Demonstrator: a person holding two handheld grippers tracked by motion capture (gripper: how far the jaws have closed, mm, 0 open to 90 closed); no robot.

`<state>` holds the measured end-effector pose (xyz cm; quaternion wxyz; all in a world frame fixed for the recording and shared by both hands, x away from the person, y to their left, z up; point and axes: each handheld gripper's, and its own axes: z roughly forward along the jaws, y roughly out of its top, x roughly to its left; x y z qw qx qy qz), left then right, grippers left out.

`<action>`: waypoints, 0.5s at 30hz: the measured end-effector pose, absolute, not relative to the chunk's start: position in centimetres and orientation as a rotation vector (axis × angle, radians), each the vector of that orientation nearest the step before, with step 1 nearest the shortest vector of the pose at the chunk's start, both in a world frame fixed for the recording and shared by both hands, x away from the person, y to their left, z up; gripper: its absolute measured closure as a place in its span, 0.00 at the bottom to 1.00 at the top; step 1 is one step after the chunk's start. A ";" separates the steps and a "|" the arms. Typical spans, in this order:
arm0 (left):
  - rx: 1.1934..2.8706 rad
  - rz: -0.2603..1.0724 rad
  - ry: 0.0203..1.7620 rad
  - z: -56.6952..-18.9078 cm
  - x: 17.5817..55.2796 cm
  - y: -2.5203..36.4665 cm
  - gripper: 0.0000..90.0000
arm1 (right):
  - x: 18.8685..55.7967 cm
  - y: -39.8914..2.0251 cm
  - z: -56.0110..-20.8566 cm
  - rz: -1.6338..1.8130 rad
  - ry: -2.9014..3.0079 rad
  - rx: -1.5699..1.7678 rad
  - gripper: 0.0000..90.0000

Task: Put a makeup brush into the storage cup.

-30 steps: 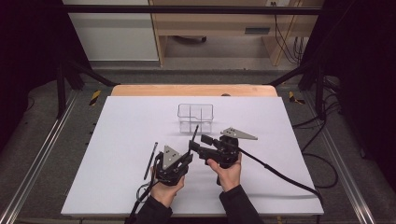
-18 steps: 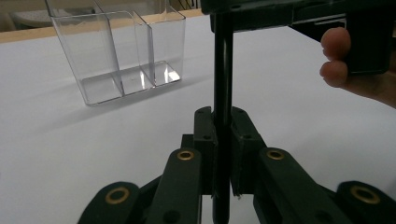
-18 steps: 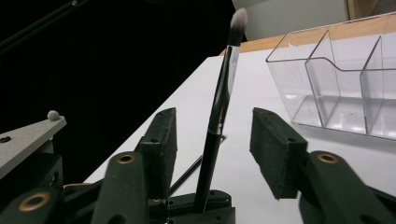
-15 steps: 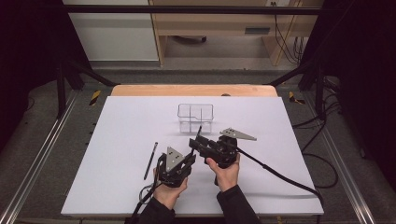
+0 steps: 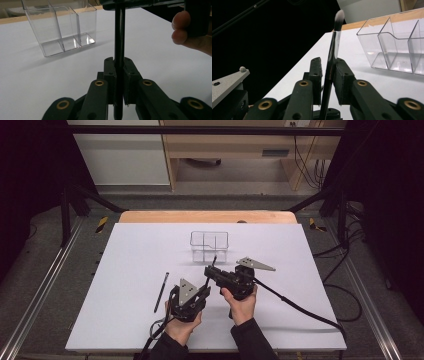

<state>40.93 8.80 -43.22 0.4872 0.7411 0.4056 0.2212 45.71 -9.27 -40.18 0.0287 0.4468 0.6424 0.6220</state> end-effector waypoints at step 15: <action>1.808 0.531 0.957 -43.2 40.9 8.9 0.91 | 45.5 -9.4 -40.0 1.947 2.000 1.332 0.93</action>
